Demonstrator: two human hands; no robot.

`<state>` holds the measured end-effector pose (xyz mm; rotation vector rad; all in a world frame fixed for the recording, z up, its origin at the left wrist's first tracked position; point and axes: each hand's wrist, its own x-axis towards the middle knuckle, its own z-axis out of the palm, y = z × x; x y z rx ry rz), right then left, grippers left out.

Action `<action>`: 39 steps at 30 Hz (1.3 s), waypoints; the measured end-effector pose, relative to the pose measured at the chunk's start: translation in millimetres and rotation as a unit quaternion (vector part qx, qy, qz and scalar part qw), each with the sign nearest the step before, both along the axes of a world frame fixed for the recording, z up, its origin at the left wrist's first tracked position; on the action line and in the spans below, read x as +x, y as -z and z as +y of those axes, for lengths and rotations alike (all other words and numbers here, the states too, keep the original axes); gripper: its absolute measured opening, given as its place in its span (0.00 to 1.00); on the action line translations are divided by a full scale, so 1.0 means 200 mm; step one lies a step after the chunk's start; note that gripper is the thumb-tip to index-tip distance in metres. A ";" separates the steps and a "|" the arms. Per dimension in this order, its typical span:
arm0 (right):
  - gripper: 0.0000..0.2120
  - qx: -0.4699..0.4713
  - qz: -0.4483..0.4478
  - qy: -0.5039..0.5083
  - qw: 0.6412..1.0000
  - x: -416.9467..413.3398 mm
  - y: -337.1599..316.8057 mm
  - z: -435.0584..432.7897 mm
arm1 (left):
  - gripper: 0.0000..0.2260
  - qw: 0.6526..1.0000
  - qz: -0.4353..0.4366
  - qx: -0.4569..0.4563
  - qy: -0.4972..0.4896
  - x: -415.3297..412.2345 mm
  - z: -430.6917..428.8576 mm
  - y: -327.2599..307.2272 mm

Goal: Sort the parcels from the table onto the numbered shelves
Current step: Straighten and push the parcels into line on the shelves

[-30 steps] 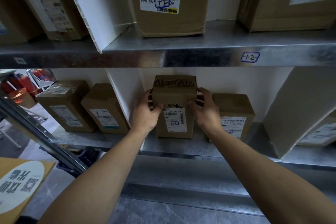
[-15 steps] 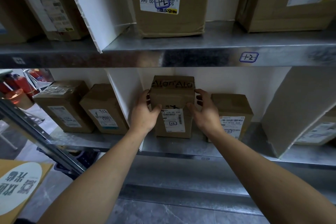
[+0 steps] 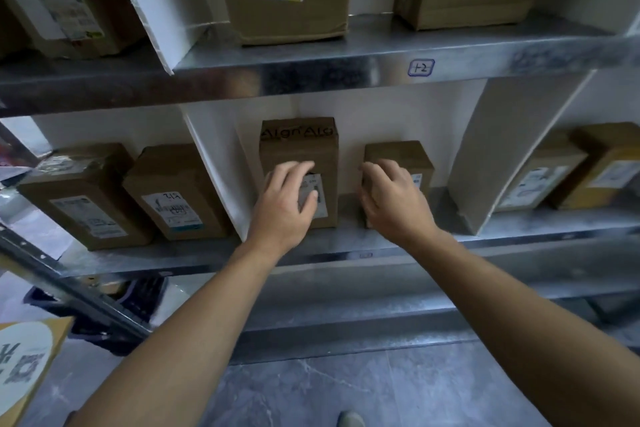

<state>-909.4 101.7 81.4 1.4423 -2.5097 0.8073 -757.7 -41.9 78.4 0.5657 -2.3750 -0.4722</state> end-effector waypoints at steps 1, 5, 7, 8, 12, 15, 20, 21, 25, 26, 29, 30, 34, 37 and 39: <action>0.20 0.013 0.021 0.004 1.000 -0.01 0.01 0.04 | 0.19 1.000 -0.015 0.001 0.013 -0.02 0.02 0.01; 0.19 0.035 0.027 0.037 0.998 -0.07 0.06 0.19 | 0.20 0.998 -0.045 0.030 0.039 -0.10 0.10 0.03; 0.20 0.040 -0.002 0.062 0.997 -0.11 0.08 0.24 | 0.21 0.996 -0.057 0.045 0.051 -0.15 0.14 0.03; 0.20 0.042 -0.015 0.072 0.996 -0.14 0.09 0.26 | 0.21 0.995 -0.061 0.051 0.053 -0.19 0.16 0.04; 0.21 0.039 -0.043 0.086 0.995 -0.29 0.10 0.27 | 0.22 0.994 -0.075 0.069 0.046 -0.35 0.19 0.04; 0.19 0.034 -0.064 0.081 0.994 -0.41 0.09 0.24 | 0.22 0.992 -0.083 0.092 0.022 -0.48 0.20 0.04; 0.24 0.021 -0.119 0.052 0.991 -0.61 0.12 0.17 | 0.24 0.987 -0.099 0.126 -0.008 -0.68 0.17 0.10; 0.24 0.018 -0.130 0.045 0.990 -0.64 0.12 0.17 | 0.24 0.986 -0.101 0.130 -0.011 -0.71 0.16 0.11; 0.21 -0.002 -0.147 -0.001 0.989 -0.72 0.17 0.15 | 0.22 0.986 -0.093 0.135 -0.032 -0.80 0.16 0.16; 0.20 -0.006 -0.148 -0.008 0.989 -0.74 0.18 0.14 | 0.21 0.987 -0.090 0.130 -0.037 -0.81 0.16 0.17; 0.19 -0.026 -0.156 -0.015 0.987 -0.80 0.21 0.16 | 0.21 0.989 -0.082 0.119 -0.038 -0.86 0.18 0.18; 0.19 -0.031 -0.158 -0.017 0.987 -0.82 0.22 0.16 | 0.21 0.989 -0.082 0.116 -0.036 -0.87 0.19 0.18; 0.18 -0.047 -0.164 -0.018 0.985 -0.88 0.24 0.20 | 0.21 0.990 -0.072 0.117 -0.029 -0.93 0.22 0.19; 0.19 -0.057 -0.176 -0.023 0.982 -0.90 0.25 0.21 | 0.20 0.990 -0.068 0.118 -0.034 -0.95 0.24 0.18; 0.19 -0.062 -0.181 -0.027 0.981 -0.91 0.26 0.22 | 0.20 0.990 -0.066 0.120 -0.038 -0.96 0.25 0.18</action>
